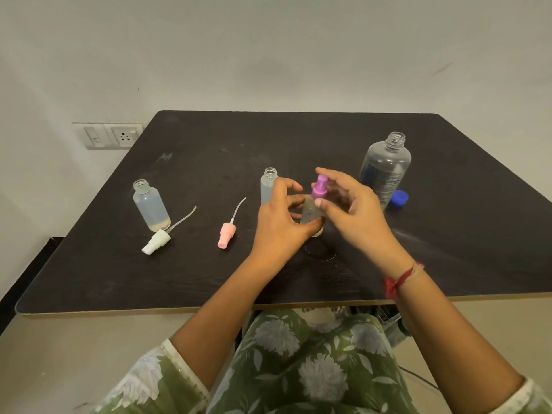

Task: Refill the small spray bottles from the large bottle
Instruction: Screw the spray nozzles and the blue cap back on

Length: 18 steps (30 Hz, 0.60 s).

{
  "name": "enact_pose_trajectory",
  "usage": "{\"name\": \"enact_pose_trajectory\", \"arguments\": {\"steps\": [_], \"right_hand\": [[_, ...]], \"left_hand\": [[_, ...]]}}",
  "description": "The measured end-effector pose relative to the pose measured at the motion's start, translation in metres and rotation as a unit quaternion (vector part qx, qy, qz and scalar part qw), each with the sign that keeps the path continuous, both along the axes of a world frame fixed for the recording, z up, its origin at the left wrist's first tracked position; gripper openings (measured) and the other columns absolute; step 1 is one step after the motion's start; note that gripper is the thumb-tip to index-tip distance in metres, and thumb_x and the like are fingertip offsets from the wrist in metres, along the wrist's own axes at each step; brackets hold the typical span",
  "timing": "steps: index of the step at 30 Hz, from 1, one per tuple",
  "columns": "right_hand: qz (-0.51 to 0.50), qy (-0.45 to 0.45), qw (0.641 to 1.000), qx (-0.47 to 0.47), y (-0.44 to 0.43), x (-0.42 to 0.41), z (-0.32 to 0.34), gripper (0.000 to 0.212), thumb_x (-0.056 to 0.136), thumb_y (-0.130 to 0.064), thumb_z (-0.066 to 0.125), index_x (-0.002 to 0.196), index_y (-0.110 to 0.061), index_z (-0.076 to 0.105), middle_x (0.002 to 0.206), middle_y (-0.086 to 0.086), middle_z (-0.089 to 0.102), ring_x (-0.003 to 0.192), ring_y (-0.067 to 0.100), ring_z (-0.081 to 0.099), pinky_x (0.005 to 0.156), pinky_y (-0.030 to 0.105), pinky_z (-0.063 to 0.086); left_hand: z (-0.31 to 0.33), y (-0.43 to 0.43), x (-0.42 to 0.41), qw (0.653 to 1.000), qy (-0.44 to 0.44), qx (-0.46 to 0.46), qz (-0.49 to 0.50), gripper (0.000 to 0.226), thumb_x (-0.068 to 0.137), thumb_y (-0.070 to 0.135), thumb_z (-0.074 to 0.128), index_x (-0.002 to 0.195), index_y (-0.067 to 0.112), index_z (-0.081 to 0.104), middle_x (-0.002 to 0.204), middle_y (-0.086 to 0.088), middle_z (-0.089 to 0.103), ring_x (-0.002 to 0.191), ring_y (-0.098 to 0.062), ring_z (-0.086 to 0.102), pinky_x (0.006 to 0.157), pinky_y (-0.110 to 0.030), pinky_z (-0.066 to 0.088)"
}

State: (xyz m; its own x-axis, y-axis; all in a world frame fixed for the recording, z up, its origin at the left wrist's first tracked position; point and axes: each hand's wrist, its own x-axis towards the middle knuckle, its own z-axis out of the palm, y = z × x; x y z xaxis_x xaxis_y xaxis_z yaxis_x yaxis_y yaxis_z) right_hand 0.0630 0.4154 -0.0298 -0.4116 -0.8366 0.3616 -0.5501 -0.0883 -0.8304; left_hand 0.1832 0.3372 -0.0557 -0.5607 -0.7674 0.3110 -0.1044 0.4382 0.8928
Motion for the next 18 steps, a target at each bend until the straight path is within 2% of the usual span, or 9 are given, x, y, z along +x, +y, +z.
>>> {"name": "enact_pose_trajectory", "arguments": {"steps": [3,5,7,9,11,13,16,18], "right_hand": [[-0.073,-0.007,0.997,-0.013,-0.007,0.002,-0.001,0.054,0.071,-0.017,0.081,0.121,-0.021,0.059,0.092,-0.003,0.069,0.091,0.006,0.066,0.086,0.026,0.053],[-0.098,0.014,0.995,0.000,-0.011,0.003,-0.001,0.062,0.065,-0.027,0.086,0.118,-0.025,0.055,0.083,0.000,0.065,0.080,0.009,0.063,0.075,0.024,0.052],[-0.083,0.023,0.996,0.020,-0.011,0.003,-0.001,0.077,0.062,-0.034,0.086,0.128,-0.028,0.046,0.097,0.002,0.061,0.089,0.010,0.060,0.078,0.022,0.049],[-0.032,-0.014,0.999,0.032,-0.007,0.003,-0.002,0.088,0.069,-0.034,0.082,0.142,-0.031,0.033,0.123,-0.002,0.053,0.111,0.008,0.055,0.093,0.023,0.045],[0.023,-0.061,0.998,0.021,-0.001,0.002,-0.004,0.081,0.080,-0.022,0.074,0.146,-0.030,0.027,0.132,-0.004,0.052,0.121,0.006,0.051,0.103,0.028,0.042],[0.042,-0.086,0.995,-0.009,0.004,0.003,-0.008,0.066,0.088,-0.009,0.064,0.144,-0.023,0.033,0.125,-0.003,0.060,0.120,0.004,0.054,0.104,0.030,0.043],[-0.012,-0.083,0.996,-0.043,0.006,0.004,-0.008,0.050,0.089,-0.003,0.061,0.136,-0.013,0.046,0.104,-0.009,0.068,0.101,0.000,0.064,0.083,0.015,0.049],[-0.061,-0.067,0.995,-0.047,0.003,0.003,-0.007,0.048,0.082,-0.011,0.072,0.126,-0.015,0.054,0.089,-0.009,0.070,0.086,0.004,0.067,0.075,0.018,0.049]], "left_hand": [[-0.001,0.000,0.000,1.000,0.002,-0.002,0.001,0.058,0.071,0.025,0.083,0.110,0.025,0.041,0.107,0.004,0.068,0.091,-0.004,0.066,0.078,-0.018,0.055],[-0.002,-0.001,0.000,1.000,0.003,-0.004,0.003,0.057,0.070,0.021,0.082,0.110,0.023,0.041,0.104,0.004,0.069,0.091,-0.005,0.067,0.078,-0.021,0.055],[-0.002,-0.001,-0.001,1.000,0.001,-0.005,0.002,0.057,0.070,0.018,0.082,0.109,0.024,0.041,0.105,0.003,0.070,0.093,-0.006,0.067,0.078,-0.020,0.055],[-0.002,-0.002,-0.001,1.000,0.002,-0.005,0.002,0.057,0.071,0.017,0.082,0.108,0.027,0.040,0.108,0.001,0.069,0.094,-0.006,0.067,0.079,-0.020,0.056],[-0.002,-0.002,-0.001,1.000,0.006,-0.002,-0.002,0.056,0.072,0.019,0.082,0.108,0.026,0.040,0.110,0.000,0.068,0.094,-0.006,0.066,0.080,-0.020,0.056],[-0.001,-0.002,-0.001,1.000,0.009,0.000,-0.002,0.056,0.072,0.020,0.082,0.108,0.026,0.041,0.110,0.001,0.068,0.094,-0.004,0.066,0.080,-0.019,0.055],[-0.002,-0.001,-0.001,1.000,0.012,0.002,-0.001,0.058,0.070,0.022,0.084,0.108,0.026,0.042,0.108,0.003,0.066,0.096,-0.004,0.065,0.081,-0.019,0.055],[-0.002,-0.001,-0.001,1.000,0.011,0.000,-0.001,0.058,0.070,0.021,0.085,0.109,0.025,0.042,0.108,0.002,0.066,0.097,-0.004,0.065,0.081,-0.019,0.055]]}}
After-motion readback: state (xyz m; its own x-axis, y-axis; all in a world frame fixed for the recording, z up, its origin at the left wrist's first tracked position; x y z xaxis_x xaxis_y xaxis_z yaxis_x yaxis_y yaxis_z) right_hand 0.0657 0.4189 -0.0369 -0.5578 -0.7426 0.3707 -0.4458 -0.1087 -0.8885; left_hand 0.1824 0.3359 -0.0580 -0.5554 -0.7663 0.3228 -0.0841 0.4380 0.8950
